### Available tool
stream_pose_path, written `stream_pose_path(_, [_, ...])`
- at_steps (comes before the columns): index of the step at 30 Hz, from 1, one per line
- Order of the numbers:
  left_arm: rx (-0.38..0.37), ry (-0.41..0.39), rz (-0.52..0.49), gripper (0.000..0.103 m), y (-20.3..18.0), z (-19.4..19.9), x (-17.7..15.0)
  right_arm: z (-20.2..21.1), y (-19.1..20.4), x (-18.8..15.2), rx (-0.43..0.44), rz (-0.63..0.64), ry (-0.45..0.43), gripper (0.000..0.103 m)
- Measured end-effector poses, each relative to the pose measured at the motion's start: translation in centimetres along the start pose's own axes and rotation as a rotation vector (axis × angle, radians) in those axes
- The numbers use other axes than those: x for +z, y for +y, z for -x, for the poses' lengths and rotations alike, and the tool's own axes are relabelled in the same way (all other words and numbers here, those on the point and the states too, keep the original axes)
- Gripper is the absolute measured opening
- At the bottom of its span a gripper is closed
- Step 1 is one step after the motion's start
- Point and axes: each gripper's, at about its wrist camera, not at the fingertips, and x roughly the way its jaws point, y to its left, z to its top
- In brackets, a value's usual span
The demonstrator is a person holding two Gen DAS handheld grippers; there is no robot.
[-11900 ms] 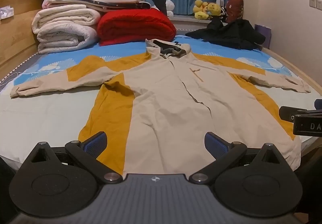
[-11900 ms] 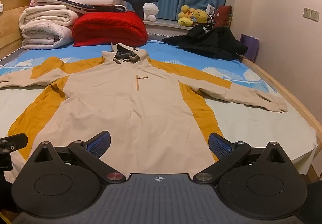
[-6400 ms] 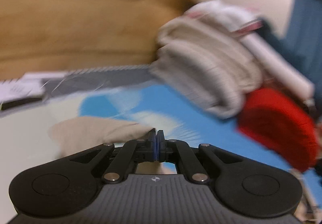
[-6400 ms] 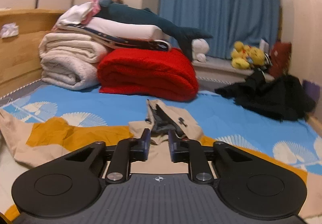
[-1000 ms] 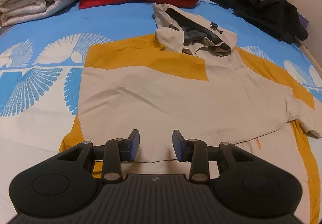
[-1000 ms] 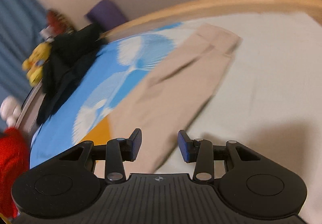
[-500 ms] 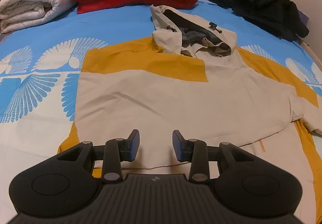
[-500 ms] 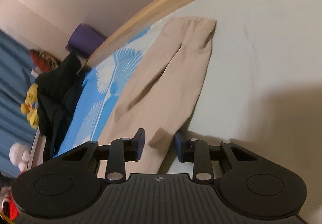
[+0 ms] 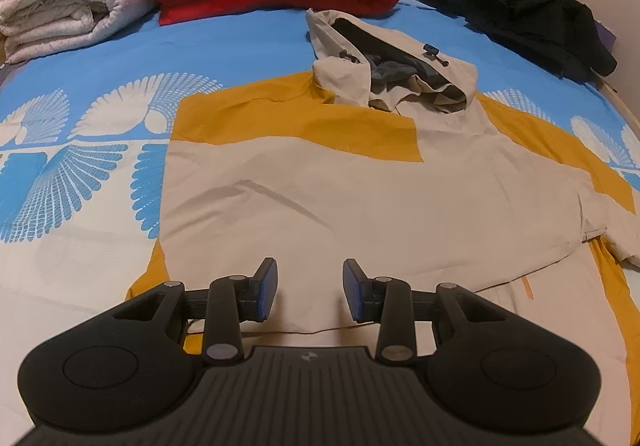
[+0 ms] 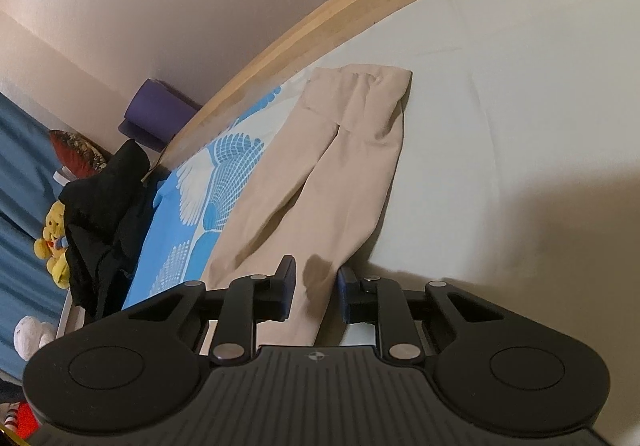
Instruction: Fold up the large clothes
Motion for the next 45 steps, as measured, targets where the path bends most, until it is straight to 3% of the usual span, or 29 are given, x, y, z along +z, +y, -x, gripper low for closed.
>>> stream_pose_path(2, [0.002,-0.001,0.003,0.040,0.4,0.1,0.0,0.1,0.0,-0.1,-0.003,0.007,-0.005,0.021])
stream_pose_path(6, [0.002,0.001,0.018,0.040,1.0,0.2,0.1,0.4,0.1,-0.3,-0.045,0.017,-0.030,0.005])
stream_pose_path(9, [-0.005,-0.009,0.029,0.040,1.8,0.9,0.2,1.5,1.6,-0.5,-0.118,0.079,-0.122,0.002])
stream_pose_path(13, [-0.001,-0.023,0.062,0.040,3.5,1.8,0.4,3.8,7.3,-1.6,-0.154,0.259,-0.273,0.000])
stream_pose_path(16, [0.004,-0.029,0.099,0.040,5.2,2.4,0.6,6.5,14.6,-4.6,-0.106,0.465,-0.371,0.000])
stream_pose_path(18, [0.001,-0.036,0.127,0.040,6.2,3.0,0.9,8.4,19.5,-8.5,0.002,0.640,-0.377,0.000])
stream_pose_path(21, [-0.005,-0.054,0.174,0.040,7.6,3.7,1.6,12.9,25.9,-17.9,0.300,0.926,-0.279,0.000])
stream_pose_path(24, [-0.014,-0.061,0.223,0.040,8.8,4.2,2.2,19.1,28.8,-28.6,0.660,1.141,-0.045,0.001])
stream_pose_path(26, [-0.021,-0.062,0.251,0.040,9.7,4.4,2.4,22.7,28.7,-34.4,0.824,1.264,0.123,0.001])
stream_pose_path(28, [-0.020,-0.066,0.273,0.040,10.4,4.6,2.5,25.3,27.9,-39.0,0.890,1.375,0.296,0.002])
stream_pose_path(31, [-0.017,-0.068,0.309,0.040,11.5,5.0,2.4,28.1,26.2,-42.3,0.840,1.467,0.390,0.005])
stream_pose_path(34, [-0.017,-0.067,0.332,0.040,12.0,5.1,2.3,30.4,25.8,-41.3,0.756,1.462,0.353,0.012])
stream_pose_path(38, [-0.025,-0.053,0.354,0.040,12.2,4.5,1.9,31.7,26.5,-37.0,0.636,1.235,0.343,0.025])
stream_pose_path(41, [-0.035,-0.024,0.385,0.039,12.3,3.3,1.5,31.2,25.3,-35.4,0.588,1.071,0.333,0.029])
stream_pose_path(43, [-0.052,0.000,0.406,0.038,12.2,2.3,1.1,29.4,24.1,-35.4,0.550,1.033,0.308,0.031])
stream_pose_path(45, [-0.063,0.027,0.425,0.037,11.8,1.2,0.8,26.7,24.0,-35.8,0.450,1.012,0.330,0.031])
